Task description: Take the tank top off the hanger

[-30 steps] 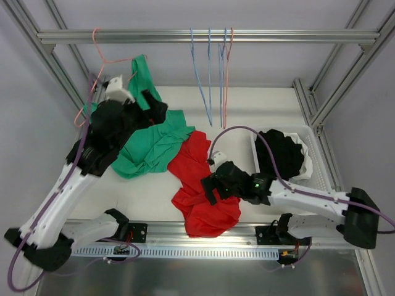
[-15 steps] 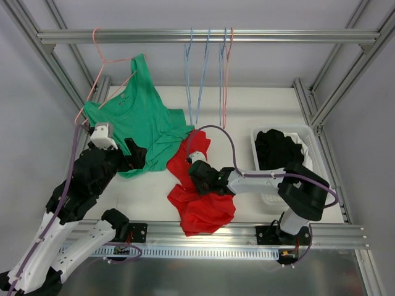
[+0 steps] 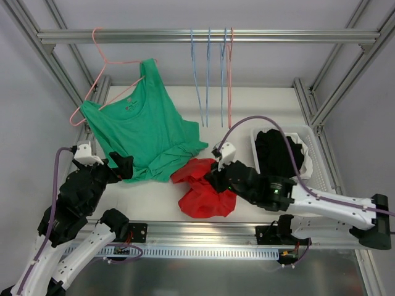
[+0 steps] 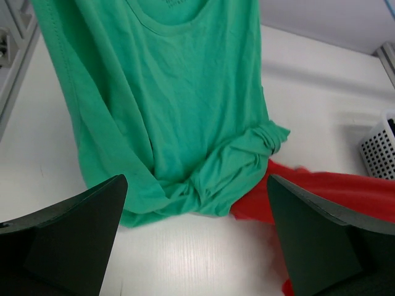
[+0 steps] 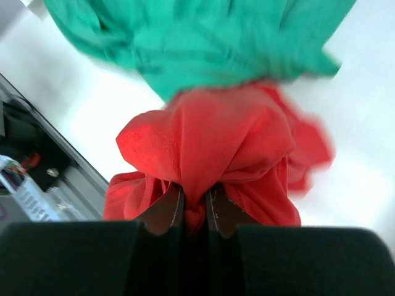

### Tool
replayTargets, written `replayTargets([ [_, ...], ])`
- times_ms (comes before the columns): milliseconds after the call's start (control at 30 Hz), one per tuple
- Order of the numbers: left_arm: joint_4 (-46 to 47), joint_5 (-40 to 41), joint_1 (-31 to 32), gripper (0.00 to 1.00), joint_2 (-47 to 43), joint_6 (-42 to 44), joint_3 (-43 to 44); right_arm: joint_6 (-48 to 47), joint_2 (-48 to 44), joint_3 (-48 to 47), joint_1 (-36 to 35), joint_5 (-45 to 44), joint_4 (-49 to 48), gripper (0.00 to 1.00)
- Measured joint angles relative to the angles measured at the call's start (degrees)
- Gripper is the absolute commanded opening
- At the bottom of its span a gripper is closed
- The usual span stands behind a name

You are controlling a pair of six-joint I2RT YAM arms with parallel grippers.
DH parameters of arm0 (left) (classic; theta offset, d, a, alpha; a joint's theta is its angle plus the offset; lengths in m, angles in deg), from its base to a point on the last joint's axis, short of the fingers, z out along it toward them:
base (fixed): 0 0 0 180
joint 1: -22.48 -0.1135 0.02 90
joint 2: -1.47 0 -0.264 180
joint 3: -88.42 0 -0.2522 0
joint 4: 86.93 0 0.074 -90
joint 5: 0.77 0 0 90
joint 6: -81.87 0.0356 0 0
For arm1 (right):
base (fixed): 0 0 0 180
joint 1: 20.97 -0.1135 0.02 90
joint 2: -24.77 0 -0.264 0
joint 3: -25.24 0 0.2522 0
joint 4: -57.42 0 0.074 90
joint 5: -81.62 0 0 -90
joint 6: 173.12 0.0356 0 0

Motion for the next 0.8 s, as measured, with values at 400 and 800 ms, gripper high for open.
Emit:
replayTargets([
  [400,-0.9,5.2,0.0,0.99,-2.1,-1.6,0.0,-8.2,-12.6,-19.0,-0.1,1.7,17.7,0.00],
  [800,-0.9,6.0,0.0,0.99,-3.2,-1.7,0.0,-13.4,-14.3,-41.8,-0.3,-18.8,40.8,0.00],
])
